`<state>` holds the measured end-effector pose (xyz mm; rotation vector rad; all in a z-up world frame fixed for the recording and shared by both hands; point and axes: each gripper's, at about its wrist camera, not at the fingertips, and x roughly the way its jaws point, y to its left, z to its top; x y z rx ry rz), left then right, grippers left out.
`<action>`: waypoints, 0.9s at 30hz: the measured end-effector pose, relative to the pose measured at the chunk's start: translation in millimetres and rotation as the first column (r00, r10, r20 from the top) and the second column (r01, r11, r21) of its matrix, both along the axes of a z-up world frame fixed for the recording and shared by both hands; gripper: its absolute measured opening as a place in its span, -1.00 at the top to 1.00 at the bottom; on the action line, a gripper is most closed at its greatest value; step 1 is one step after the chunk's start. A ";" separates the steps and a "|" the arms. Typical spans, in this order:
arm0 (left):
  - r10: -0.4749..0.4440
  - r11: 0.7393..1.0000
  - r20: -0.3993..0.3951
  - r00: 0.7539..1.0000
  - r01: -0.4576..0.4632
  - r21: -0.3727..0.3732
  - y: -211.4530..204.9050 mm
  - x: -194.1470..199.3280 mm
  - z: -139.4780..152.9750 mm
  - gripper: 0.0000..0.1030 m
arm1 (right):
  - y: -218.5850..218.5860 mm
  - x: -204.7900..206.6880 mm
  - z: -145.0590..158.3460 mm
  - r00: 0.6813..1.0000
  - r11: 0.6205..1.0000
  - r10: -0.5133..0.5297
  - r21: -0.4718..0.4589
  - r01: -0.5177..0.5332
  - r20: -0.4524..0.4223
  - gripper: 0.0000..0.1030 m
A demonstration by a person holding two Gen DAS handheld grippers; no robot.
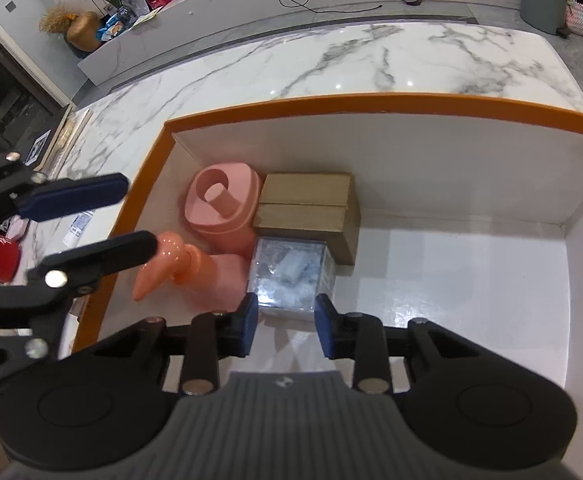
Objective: Organize rigid objects
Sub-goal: 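Set down and release the pump bottle with the left tool while the right tool releases the cube box, then move the left tool back to the plaid case on the table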
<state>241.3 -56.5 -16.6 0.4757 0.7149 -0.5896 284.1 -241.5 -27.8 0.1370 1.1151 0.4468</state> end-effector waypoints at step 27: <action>0.016 0.992 -0.142 0.990 0.003 0.129 130.2 -85.8 7.2 -0.06 | 124.4 -118.8 68.2 0.897 0.949 0.307 -0.024 -0.316 0.319 0.22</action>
